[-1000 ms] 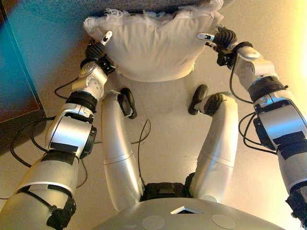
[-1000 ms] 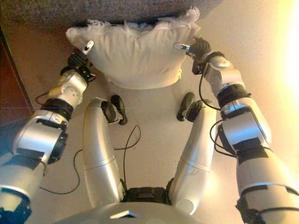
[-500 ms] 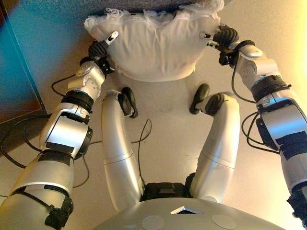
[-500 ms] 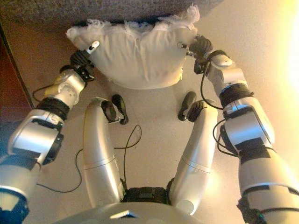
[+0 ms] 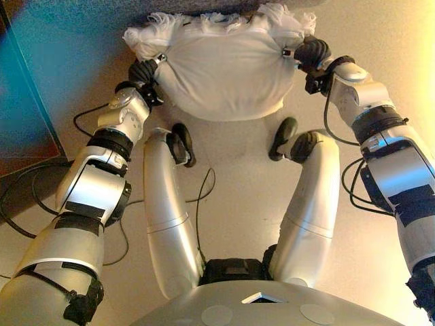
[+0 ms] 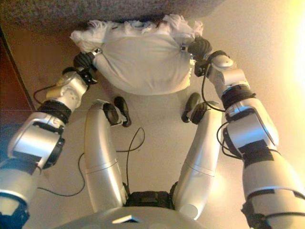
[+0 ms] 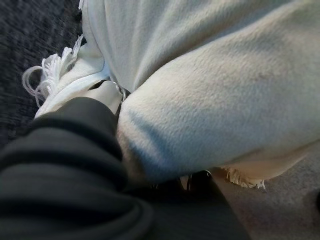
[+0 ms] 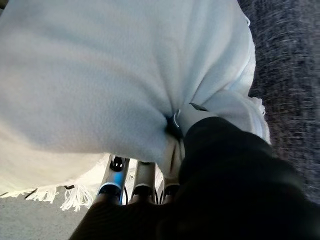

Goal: Pick up the cushion and take it to the sofa

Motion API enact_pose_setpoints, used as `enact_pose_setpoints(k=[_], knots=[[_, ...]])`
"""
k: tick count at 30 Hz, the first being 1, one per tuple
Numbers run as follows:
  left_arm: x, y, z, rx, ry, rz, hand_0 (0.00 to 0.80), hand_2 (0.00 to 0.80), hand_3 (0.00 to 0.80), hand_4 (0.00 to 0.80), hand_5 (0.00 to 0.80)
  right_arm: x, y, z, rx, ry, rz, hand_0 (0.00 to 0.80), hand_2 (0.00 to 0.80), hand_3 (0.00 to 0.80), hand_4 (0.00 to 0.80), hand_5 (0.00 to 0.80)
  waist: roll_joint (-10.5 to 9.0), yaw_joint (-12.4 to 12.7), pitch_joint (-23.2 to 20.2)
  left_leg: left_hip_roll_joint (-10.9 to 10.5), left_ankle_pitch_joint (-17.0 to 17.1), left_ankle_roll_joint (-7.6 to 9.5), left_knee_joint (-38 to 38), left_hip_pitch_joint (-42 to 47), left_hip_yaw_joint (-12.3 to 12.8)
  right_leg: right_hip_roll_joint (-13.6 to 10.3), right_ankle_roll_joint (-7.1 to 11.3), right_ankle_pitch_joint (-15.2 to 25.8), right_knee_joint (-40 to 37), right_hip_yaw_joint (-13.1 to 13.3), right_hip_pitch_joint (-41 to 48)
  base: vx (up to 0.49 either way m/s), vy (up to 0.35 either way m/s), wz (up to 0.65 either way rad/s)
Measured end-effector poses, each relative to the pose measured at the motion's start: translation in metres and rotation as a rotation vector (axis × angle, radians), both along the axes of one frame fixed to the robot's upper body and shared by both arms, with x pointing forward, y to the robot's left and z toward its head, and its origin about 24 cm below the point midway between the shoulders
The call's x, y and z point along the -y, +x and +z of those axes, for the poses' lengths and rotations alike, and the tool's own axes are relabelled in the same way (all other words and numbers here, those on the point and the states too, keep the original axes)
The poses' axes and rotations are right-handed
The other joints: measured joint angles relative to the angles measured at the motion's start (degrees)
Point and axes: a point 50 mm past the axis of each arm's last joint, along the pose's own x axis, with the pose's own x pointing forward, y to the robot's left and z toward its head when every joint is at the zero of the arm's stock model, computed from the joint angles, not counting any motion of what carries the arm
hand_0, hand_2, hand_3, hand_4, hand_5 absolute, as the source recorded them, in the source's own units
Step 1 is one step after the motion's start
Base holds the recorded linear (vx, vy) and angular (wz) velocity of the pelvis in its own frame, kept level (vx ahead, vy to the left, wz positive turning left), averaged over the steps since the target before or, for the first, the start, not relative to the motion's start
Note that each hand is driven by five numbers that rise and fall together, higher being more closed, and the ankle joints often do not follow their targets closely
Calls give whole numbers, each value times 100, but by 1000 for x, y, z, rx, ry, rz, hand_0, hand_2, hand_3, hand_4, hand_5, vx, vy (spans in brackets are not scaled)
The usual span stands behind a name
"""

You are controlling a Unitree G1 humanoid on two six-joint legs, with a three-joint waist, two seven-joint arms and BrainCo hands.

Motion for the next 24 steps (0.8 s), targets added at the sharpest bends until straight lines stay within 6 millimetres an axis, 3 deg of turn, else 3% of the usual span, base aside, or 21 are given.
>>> enact_pose_setpoints(k=[6, 10, 15, 19, 24], knots=[[13, -17, -34, 22, 2, -27, 800, 800, 800, 800, 800, 8, -16, -38, 21, 74, -35, 800, 800, 800, 800, 800, -1, -56, -1, 101, 46, 17, -856, 1084, 245, 142, 107, 186, -993, -192, 1108, -2, -56, -13], [19, -36, -58, 29, 11, -38, 800, 800, 800, 800, 800, 15, -42, -77, 17, 140, -66, 800, 800, 800, 800, 800, -12, -86, -4, 109, 127, -64, -1550, 2090, 405, 217, 215, 312, -1737, -330, 2108, 100, -78, -9], [16, -59, -80, 8, -54, 1, 800, 800, 800, 800, 800, 5, -71, -110, -14, 253, -79, 800, 800, 800, 800, 800, -80, -188, -36, -5, 274, -121, -2627, 3550, 586, 287, 246, 405, -2664, -433, 3455, 229, -70, -8], [18, -69, -79, 34, -92, 8, 800, 800, 800, 800, 800, 5, -86, -118, -8, 297, -91, 800, 800, 800, 800, 800, -163, -189, -98, -166, 574, -233, -3614, 4590, 595, 318, 264, 525, -3370, -590, 4402, 146, -110, 2], [21, -76, -75, 55, -49, 25, 800, 800, 800, 800, 800, 5, -91, -108, 37, 344, -105, 800, 800, 800, 800, 800, -281, -169, -184, -233, 939, -417, -4592, 5509, 507, 429, 228, 632, -3994, -789, 5261, 212, -144, 4]])
